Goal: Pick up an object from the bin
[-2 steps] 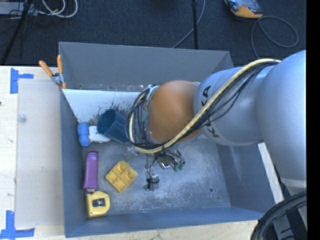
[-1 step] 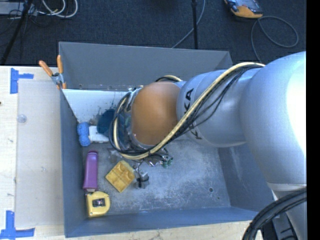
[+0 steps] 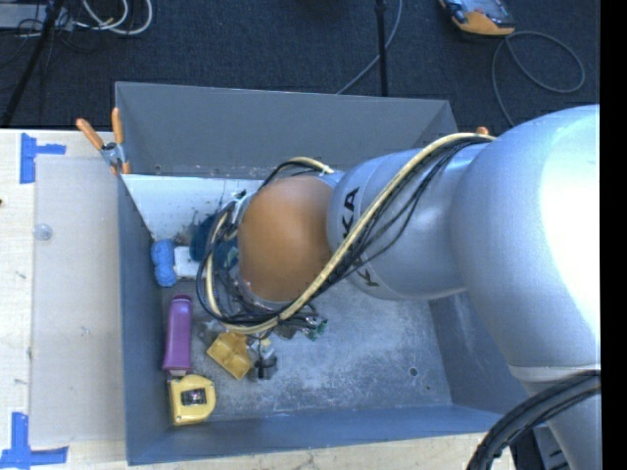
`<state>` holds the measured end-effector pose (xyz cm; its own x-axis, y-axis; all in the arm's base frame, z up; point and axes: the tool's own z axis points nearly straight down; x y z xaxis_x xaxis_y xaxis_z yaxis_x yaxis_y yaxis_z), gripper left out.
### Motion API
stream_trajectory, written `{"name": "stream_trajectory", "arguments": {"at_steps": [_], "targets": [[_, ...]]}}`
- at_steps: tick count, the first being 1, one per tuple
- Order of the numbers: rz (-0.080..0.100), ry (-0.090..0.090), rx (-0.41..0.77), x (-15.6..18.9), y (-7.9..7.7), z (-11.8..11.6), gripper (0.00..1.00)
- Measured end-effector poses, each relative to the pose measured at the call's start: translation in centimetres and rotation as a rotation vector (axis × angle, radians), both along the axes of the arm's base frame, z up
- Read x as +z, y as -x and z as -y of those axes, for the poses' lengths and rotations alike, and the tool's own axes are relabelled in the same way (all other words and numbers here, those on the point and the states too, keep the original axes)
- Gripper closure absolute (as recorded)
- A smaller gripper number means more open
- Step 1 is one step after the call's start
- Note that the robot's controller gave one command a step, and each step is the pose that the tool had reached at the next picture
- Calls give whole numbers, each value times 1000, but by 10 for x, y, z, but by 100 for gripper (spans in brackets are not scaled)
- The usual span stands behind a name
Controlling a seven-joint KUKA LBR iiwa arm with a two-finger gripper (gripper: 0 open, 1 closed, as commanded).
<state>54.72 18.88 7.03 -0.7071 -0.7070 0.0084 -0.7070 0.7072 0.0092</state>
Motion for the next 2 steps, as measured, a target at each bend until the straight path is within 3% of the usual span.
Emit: {"name": "stream_trajectory", "arguments": {"at_steps": [1, 2], "targets": [[0, 0, -1, 0, 0, 0, 100], [-15, 27, 36, 3, -30, -40, 100]]}}
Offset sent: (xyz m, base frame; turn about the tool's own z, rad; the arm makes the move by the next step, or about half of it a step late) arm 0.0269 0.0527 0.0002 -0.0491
